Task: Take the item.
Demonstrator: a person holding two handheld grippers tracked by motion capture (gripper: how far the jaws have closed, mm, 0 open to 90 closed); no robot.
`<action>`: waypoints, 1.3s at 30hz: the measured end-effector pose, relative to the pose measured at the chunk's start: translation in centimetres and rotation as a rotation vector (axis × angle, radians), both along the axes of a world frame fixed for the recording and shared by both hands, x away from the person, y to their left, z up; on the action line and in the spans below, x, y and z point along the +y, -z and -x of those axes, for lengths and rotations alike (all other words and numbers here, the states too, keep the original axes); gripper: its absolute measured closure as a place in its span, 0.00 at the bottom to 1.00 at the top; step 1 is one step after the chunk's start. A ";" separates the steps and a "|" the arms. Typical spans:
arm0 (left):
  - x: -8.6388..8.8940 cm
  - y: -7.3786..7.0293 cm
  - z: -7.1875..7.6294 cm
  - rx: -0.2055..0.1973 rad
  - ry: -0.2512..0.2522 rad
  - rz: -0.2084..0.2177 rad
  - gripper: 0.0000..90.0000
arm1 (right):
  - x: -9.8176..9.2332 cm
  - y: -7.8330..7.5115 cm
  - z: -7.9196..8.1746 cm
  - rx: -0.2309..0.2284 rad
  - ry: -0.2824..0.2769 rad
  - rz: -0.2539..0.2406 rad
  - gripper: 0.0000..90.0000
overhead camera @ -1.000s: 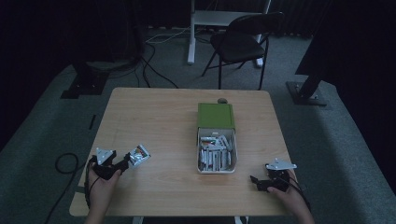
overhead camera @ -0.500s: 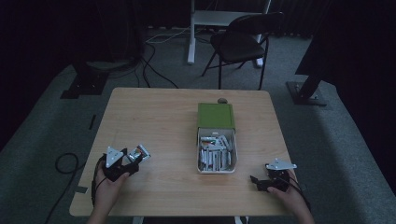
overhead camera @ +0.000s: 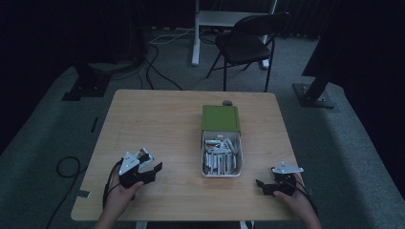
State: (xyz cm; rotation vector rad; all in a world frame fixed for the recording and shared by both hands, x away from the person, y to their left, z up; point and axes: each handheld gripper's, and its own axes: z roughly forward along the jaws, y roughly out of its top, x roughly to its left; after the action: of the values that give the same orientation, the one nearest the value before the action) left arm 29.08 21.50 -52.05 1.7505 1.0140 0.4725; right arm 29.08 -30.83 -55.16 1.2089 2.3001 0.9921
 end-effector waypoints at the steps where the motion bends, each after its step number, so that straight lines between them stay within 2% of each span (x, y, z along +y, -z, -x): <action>1: 0.0 0.0 0.0 0.000 0.000 0.000 0.33 | 0.0 0.0 0.0 0.000 0.000 0.000 0.13; 5: -0.5 0.1 0.1 -0.003 0.032 -0.017 0.33 | 0.0 0.0 0.0 0.000 0.000 0.000 0.13; 7: -0.9 0.3 0.2 -0.006 0.064 -0.022 0.33 | 0.0 0.0 0.0 0.000 0.000 0.000 0.13; 8: -1.4 0.4 0.4 -0.046 0.099 -0.061 0.33 | 0.0 0.0 0.0 0.000 0.000 0.000 0.13; 10: -1.6 0.5 0.5 -0.057 0.112 -0.069 0.33 | 0.0 0.0 0.0 0.000 0.000 0.000 0.13; 11: -1.8 0.5 0.6 -0.049 0.130 -0.057 0.33 | 0.0 0.0 0.0 0.001 0.000 0.000 0.13; 12: -2.3 0.6 0.7 -0.023 0.162 -0.018 0.33 | 0.0 0.0 0.0 0.001 0.000 0.000 0.13; 14: -2.5 0.6 0.8 -0.009 0.171 -0.003 0.33 | 0.0 0.0 0.0 0.000 0.000 0.000 0.13; 15: -2.7 0.5 0.9 0.021 0.181 0.013 0.33 | 0.0 0.0 0.0 0.000 0.000 0.000 0.13; 18: -3.0 0.5 0.9 0.020 0.199 0.020 0.32 | 0.0 0.0 0.0 0.000 0.000 0.000 0.13; 21: -3.5 0.5 1.1 -0.007 0.239 0.000 0.28 | 0.0 0.0 0.0 0.000 0.001 0.000 0.13; 22: -3.6 0.5 1.2 -0.019 0.253 -0.022 0.21 | 0.0 0.0 0.0 0.000 0.000 0.001 0.13; 23: -3.7 0.5 1.2 -0.021 0.255 -0.032 0.21 | 0.0 0.0 0.0 0.000 -0.001 0.000 0.13; 24: -4.0 0.6 1.2 -0.012 0.278 -0.034 0.21 | 0.0 0.0 0.0 0.000 0.000 0.001 0.13; 31: -4.7 0.9 1.4 -0.004 0.316 -0.059 0.21 | 0.0 0.0 0.0 0.000 0.000 0.000 0.13; 34: -5.1 1.0 1.4 0.009 0.343 -0.079 0.21 | 0.0 0.0 0.0 0.000 0.000 0.001 0.13; 36: -5.5 1.2 1.6 0.023 0.378 -0.111 0.20 | 0.0 0.0 0.0 0.000 0.000 0.001 0.13; 39: -5.8 1.5 1.7 0.030 0.403 -0.135 0.20 | 0.0 0.0 0.0 0.000 0.000 0.001 0.13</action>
State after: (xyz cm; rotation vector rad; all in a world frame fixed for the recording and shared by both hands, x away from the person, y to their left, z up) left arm 27.39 15.70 -53.55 2.0267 0.6348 0.2622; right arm 29.07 -30.83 -55.16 1.2077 2.3003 0.9909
